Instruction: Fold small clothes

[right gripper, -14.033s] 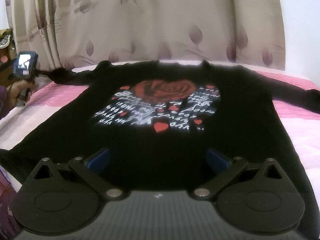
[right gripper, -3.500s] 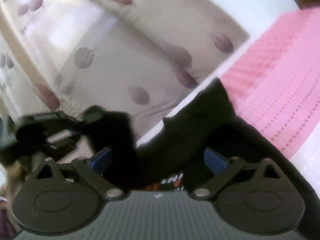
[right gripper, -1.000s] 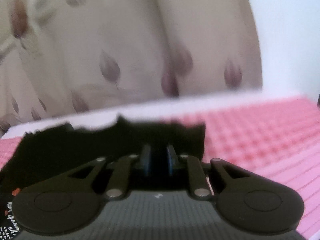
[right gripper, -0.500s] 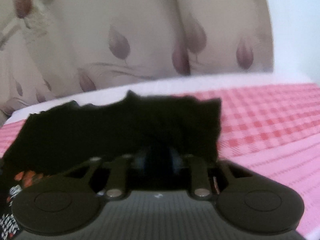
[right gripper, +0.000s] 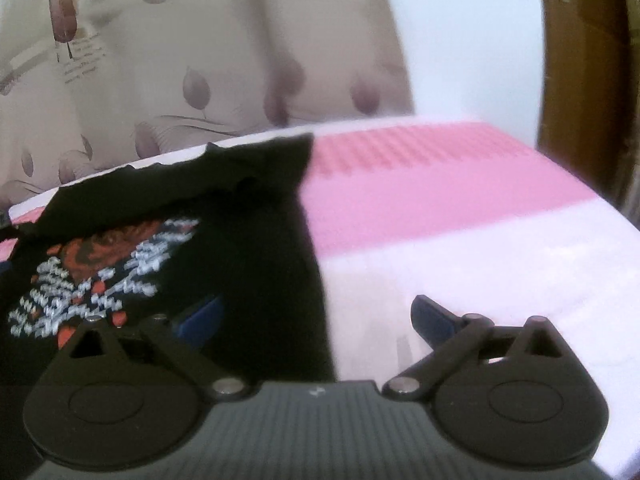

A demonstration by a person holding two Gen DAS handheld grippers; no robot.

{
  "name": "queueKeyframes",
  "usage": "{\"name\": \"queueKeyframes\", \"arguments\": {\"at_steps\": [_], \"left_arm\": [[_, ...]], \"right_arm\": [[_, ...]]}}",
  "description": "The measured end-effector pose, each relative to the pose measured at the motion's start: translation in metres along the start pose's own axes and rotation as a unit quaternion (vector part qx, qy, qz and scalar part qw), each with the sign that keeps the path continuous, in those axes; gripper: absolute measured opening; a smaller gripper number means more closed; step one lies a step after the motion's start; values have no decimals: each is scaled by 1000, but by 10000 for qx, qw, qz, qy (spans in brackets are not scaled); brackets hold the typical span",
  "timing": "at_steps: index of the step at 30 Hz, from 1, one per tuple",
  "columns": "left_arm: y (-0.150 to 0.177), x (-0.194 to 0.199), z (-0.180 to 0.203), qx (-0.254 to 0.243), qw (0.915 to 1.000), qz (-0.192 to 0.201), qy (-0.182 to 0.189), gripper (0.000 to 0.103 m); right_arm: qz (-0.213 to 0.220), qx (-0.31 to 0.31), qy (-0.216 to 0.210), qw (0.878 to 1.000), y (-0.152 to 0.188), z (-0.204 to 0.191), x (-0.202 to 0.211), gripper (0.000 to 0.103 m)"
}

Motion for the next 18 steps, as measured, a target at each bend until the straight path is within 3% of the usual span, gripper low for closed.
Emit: {"name": "queueKeyframes", "arguments": {"at_steps": [5, 9, 14, 18], "left_arm": [[3, 14, 2, -301, 9994, -137, -120, 103], [5, 62, -9, -250, 9989, -183, 344, 103], [-1, 115, -49, 99, 9964, -549, 634, 103], [1, 154, -73, -65, 9929, -877, 803, 103]], "right_arm": [[-204, -267, -265, 9991, 26, 10, 23, 102], [275, -840, -369, 9954, 35, 28, 50, 102], [69, -787, -593, 9951, 47, 38, 62, 102], [-14, -870, -760, 9933, 50, 39, 68, 102]]}}
Point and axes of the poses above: each gripper's, at about its wrist camera, not at the fingertips, and x roughly against the way its jaws point, z to its right, y to its underside, the point moved 7 cm from there along -x, roughly the way its jaws point, and after that the axes turned 7 degrees about z, right-handed, at the moved point
